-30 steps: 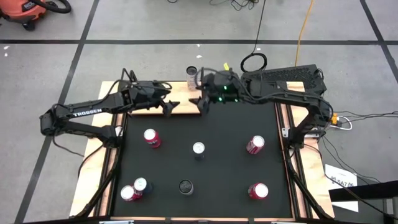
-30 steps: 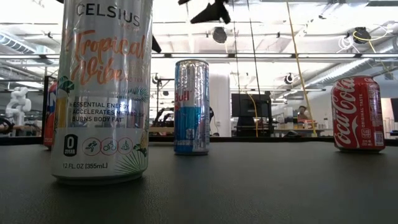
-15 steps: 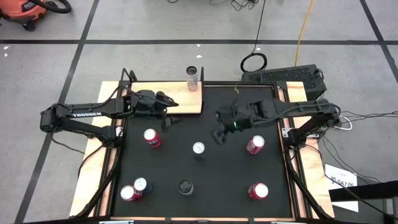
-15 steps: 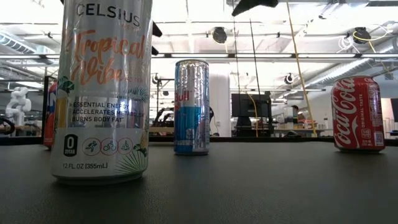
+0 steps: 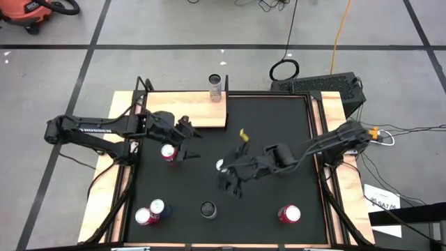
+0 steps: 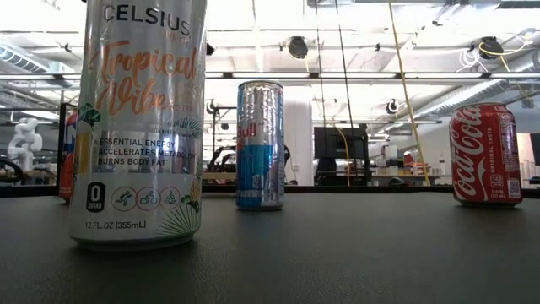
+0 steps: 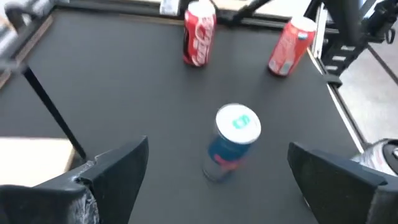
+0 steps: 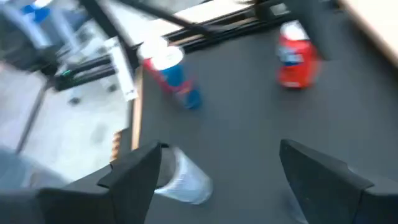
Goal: Place canned beverage on shelf
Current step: Put the white-yellow soda can aligned with the other white-yellow soda can on the shelf
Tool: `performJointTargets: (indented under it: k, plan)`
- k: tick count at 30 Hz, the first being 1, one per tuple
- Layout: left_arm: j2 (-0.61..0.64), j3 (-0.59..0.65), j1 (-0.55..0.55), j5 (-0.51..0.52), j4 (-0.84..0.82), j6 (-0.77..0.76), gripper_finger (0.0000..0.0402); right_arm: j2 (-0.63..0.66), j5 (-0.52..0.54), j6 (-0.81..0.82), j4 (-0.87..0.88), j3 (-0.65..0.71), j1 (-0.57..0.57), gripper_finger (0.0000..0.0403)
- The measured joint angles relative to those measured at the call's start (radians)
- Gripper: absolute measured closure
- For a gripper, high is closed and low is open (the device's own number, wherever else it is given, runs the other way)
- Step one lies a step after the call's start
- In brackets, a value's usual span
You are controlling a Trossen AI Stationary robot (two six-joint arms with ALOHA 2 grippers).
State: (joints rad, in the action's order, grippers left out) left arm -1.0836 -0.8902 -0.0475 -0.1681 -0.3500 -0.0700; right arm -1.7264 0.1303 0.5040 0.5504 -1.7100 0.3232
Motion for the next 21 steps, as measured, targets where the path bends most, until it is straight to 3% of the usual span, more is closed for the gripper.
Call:
performJointTargets:
  k: [3,12,21]
  plan:
    - [0.011,0.000,0.058,0.037,-0.055,-0.071,0.0015,-0.047,-0.061,-0.046,-0.032,0.000,-0.003,0.0088]
    - [0.038,0.000,0.256,0.272,-0.135,-0.311,0.0015,-0.149,-0.162,-0.241,-0.175,0.000,0.014,0.0084]
    - [0.038,0.000,0.413,0.343,-0.141,-0.493,0.0015,-0.216,-0.185,-0.349,-0.271,0.000,0.046,0.0059]
